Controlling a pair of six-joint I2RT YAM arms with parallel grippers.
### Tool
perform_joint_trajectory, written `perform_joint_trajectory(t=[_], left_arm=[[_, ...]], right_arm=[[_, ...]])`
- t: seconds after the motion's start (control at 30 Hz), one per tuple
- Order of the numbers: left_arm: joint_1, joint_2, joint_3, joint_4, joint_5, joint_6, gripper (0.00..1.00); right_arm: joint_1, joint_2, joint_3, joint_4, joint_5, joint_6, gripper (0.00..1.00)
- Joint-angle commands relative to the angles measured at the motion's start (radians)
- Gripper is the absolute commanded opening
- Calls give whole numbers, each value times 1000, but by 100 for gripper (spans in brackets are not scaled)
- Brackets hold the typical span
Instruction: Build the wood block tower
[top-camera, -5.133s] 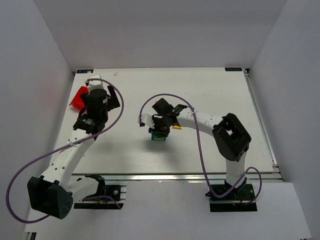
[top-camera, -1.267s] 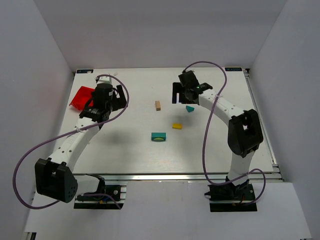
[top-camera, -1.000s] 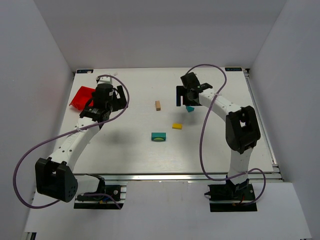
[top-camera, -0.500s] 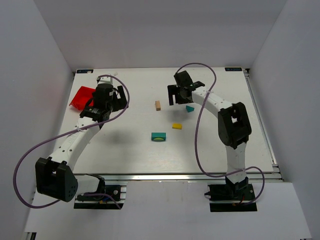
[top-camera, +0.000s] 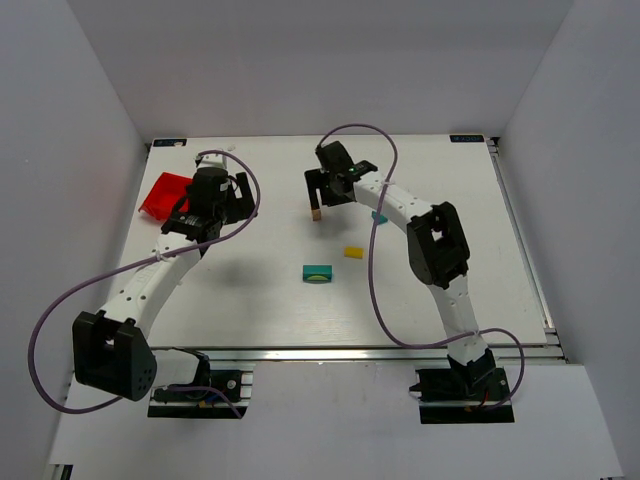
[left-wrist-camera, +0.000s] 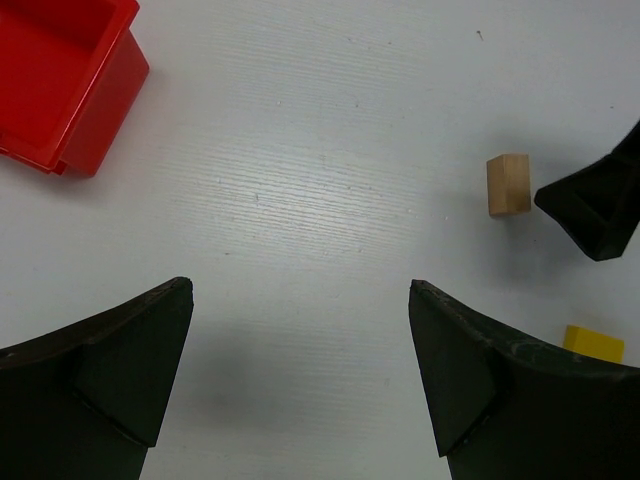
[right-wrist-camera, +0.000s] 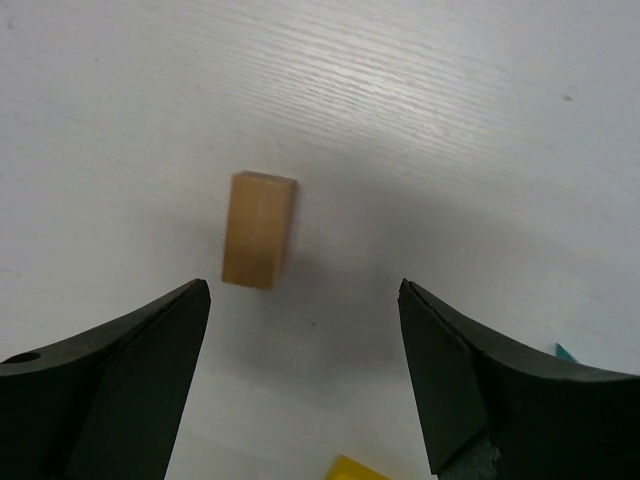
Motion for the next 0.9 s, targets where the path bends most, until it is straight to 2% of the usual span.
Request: perform_joint_trajectory(t=[0.0,0.13,0.3,0.43,0.5,0.73,0.87], left_arm=[[4,-8,28,-12,-11,9,98],[4,-8,23,-9,-17,10,98],[6,-1,25,-10,-23,13,98],[6,-1,25,-12,-23,13,98],[6,0,26,-9,-22,12,98],[6,2,28,13,36,12,98],[4,-6,17,62,156,12,98]], right_arm=[[17,60,104,-11,-10,0,81],[36,101,141,-8,-7,4,75],[42,141,167,5,-1,23,58],[43,147,161,8,-2,23,32],[45,138,150,15,-2,17,25],[42,-27,-31,182,-64,-42,9],[43,-224,-345,415,-217,-163,6]])
